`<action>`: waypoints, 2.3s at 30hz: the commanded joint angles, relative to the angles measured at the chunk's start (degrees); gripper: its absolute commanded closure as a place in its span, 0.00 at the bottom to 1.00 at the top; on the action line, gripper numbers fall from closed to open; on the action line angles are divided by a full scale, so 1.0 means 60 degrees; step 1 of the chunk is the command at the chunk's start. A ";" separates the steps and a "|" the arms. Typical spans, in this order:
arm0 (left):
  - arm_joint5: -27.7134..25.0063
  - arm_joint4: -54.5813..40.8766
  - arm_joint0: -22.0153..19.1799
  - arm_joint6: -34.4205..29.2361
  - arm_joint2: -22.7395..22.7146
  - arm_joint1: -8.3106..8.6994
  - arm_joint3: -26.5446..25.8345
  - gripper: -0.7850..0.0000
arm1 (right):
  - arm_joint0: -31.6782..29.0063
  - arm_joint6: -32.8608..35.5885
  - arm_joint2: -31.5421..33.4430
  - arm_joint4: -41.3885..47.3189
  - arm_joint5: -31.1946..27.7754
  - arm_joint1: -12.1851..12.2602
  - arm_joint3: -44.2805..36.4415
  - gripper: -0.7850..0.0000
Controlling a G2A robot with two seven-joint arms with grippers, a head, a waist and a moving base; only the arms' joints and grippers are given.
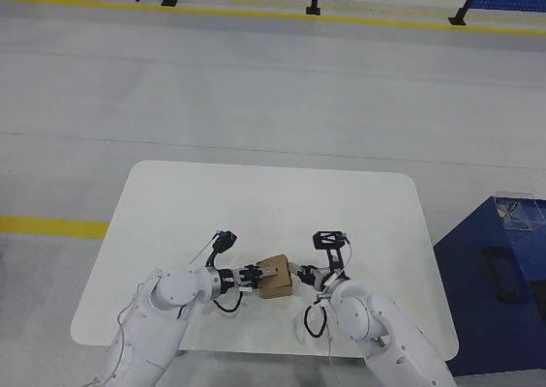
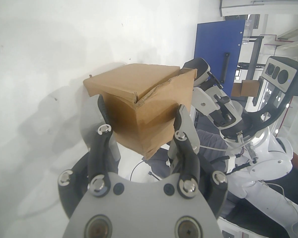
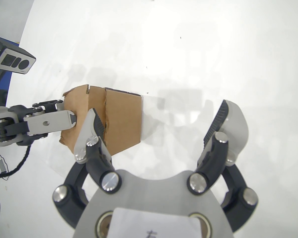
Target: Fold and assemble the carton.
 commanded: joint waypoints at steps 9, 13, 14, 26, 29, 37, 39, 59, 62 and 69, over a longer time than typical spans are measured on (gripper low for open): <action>0.0287 0.0297 -0.0199 0.0162 0.0368 0.0054 0.0166 0.45 | 0.0141 -0.0091 0.0188 0.0309 0.0207 -0.0103 0.0050 0.00; 0.0099 0.0164 -0.0097 0.0282 0.0245 0.0123 -0.0071 0.07 | -0.0010 0.0107 0.0224 0.0087 -0.0216 -0.0065 -0.0112 0.00; 0.0048 0.0104 -0.0021 0.0350 0.0169 0.0148 -0.0220 0.00 | -0.0036 0.0168 0.0168 -0.0059 -0.0239 -0.0064 -0.0104 0.00; -0.1204 0.0880 0.1427 0.1422 -0.0429 0.0516 -0.2654 0.00 | 0.0125 0.0295 0.0011 -0.0388 0.0074 -0.0181 0.0178 0.00; -0.2565 0.2286 0.1911 0.2484 -0.0437 0.0633 -0.3270 0.00 | 0.0155 0.0359 0.0051 -0.0397 0.0131 -0.0200 0.0187 0.00; -0.2565 0.2286 0.1911 0.2484 -0.0437 0.0633 -0.3270 0.00 | -0.0020 0.0235 0.0616 -0.0074 0.0115 -0.0183 -0.0229 0.00; -0.2519 0.2558 0.1896 0.2682 -0.0473 0.0646 -0.3343 0.00 | -0.0113 0.0221 0.0844 -0.0045 0.0084 -0.0155 -0.0372 0.00; -0.7473 1.1788 0.0711 0.8027 0.0732 0.1206 -0.1860 0.00 | 0.0588 0.0596 0.0228 -0.0221 0.0267 -0.0392 0.1170 0.00; -0.7431 1.1753 0.0652 0.7875 0.0844 0.1206 -0.1569 0.00 | 0.0857 0.0503 -0.0163 -0.0191 0.0023 -0.0501 0.1528 0.00; -0.7098 1.1485 0.0514 0.7584 0.1036 0.1195 -0.1577 0.00 | 0.1379 -0.0063 -0.0430 0.0155 -0.0362 -0.0700 0.2270 0.00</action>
